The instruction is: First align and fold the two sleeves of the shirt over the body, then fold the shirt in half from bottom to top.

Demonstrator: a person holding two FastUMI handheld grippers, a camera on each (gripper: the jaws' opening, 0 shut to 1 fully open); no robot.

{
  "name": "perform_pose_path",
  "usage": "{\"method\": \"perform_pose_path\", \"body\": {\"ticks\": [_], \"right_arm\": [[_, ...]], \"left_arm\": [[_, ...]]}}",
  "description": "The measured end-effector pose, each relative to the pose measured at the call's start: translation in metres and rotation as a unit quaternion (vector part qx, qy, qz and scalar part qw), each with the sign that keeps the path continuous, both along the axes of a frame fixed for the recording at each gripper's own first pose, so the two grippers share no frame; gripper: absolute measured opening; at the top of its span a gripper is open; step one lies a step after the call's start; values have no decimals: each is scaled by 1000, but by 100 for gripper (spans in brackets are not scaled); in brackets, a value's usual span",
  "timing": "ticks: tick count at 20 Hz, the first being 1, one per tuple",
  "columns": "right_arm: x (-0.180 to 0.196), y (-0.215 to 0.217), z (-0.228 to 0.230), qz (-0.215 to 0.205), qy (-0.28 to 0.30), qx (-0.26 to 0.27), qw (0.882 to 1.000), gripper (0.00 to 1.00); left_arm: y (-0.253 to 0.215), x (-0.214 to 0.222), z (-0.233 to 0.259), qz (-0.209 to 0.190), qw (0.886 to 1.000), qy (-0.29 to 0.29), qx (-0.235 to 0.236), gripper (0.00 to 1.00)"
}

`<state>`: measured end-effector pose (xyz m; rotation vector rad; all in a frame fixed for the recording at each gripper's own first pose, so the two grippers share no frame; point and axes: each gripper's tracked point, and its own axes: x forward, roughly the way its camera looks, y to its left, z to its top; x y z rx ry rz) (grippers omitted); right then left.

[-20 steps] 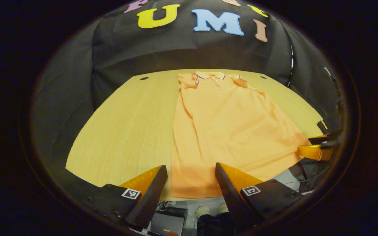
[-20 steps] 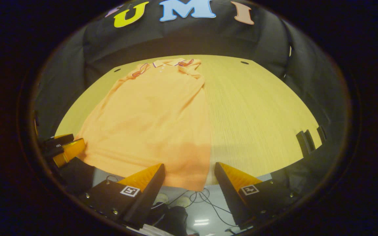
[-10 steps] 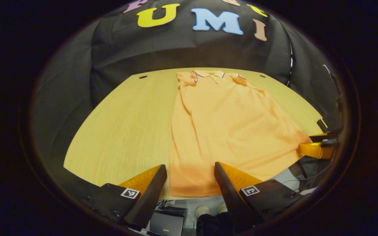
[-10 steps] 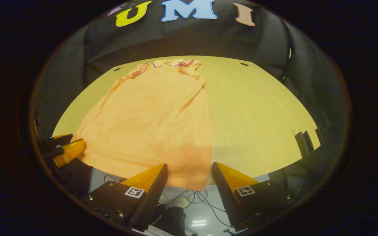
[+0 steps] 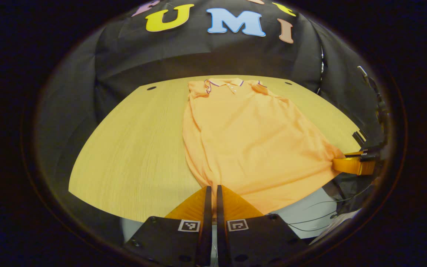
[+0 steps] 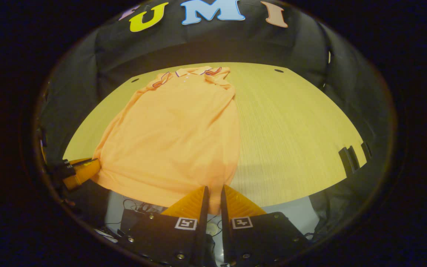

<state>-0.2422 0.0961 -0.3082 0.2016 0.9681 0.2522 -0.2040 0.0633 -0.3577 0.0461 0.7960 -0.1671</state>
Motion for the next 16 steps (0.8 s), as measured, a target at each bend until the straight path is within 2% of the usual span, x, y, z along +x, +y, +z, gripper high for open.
{"method": "perform_pose_path", "body": {"ticks": [1, 2, 3, 9, 16], "right_arm": [[-1, 1, 4, -2, 0, 5, 1000, 4], [2, 1, 5, 3, 2, 9, 1000, 5], [4, 1, 6, 6, 2, 14, 1000, 5], [19, -3, 31, 14, -31, 35, 999, 5], [60, -19, 87, 3, -107, 41, 993, 5]], "left_arm": [[0, 2, 1, 5, 1000, 1, -2, 13], [1, 3, 0, 17, 1000, 2, -6, 13], [1, 3, 0, 23, 1000, 3, -6, 6], [1, 9, 18, 67, 998, -4, -5, 6], [-6, 43, 77, 78, 995, -59, -14, 6]]}}
